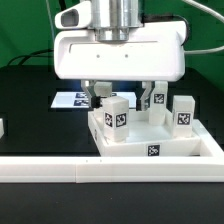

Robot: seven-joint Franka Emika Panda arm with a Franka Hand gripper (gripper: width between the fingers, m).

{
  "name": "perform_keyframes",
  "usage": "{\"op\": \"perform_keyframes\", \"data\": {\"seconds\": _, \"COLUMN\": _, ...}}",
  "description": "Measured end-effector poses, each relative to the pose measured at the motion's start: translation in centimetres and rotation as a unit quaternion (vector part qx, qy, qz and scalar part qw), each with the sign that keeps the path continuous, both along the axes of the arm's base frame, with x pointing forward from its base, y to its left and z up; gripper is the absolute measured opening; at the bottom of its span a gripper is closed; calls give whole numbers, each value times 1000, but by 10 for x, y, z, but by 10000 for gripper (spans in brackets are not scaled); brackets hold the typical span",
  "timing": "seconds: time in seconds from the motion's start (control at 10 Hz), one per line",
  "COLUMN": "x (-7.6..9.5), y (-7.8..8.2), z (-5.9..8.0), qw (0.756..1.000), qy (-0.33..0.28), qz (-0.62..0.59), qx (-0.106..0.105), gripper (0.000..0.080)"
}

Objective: Assemble square table

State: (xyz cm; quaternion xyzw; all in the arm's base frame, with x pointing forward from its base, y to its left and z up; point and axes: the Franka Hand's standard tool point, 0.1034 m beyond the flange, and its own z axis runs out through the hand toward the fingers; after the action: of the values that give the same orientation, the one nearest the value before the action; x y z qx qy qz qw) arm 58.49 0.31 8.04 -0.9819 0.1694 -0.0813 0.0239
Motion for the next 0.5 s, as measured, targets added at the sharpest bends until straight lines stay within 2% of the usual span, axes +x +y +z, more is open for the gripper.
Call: {"op": "perform_keyframes", "data": {"seconds": 0.5, "x": 1, "y": -1, "z": 1, "qw": 985, "qy": 1, "qz": 169, "qx": -30, "gripper": 649}}
